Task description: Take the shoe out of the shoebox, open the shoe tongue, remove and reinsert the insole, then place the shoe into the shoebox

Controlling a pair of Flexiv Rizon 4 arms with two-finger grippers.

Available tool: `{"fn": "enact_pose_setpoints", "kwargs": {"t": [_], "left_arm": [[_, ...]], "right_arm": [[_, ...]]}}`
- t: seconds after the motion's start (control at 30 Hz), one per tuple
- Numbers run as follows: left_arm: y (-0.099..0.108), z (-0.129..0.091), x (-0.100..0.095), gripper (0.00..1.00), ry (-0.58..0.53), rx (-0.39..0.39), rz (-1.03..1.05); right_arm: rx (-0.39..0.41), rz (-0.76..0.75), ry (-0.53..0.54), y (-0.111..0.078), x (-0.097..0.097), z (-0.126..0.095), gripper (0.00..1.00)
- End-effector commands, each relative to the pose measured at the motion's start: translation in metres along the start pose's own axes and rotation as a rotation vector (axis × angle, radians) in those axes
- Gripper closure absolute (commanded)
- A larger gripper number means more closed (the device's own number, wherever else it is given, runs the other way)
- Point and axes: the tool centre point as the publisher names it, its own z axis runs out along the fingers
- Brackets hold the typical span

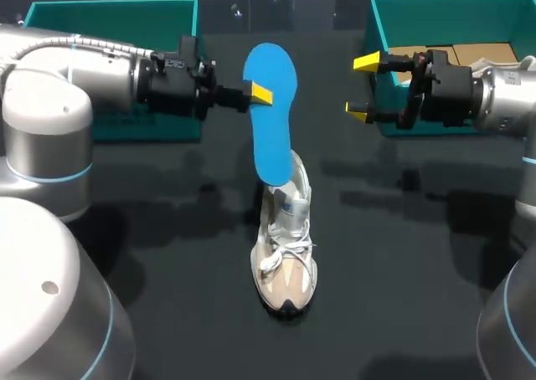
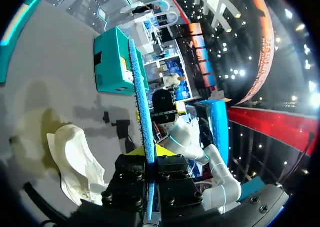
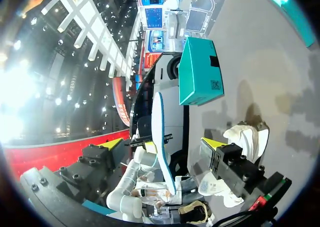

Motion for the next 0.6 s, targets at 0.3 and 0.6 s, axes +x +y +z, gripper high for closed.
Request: {"fn": "enact_pose_setpoints", "kwargs": {"t": [0.3,0.6], "left_arm": [[-0.002,0.023,-0.019,1.0,0.056,0.061,-0.119],[-0.004,0.037,-0.033,1.0,0.074,0.075,-0.164]], "right_arm": [[0.0,0.0,-0.002,-0.001,0.0,0.0,0.0],[0.02,-0.037,-0.122,-0.002,0.013,-0.007,0.0]]}}
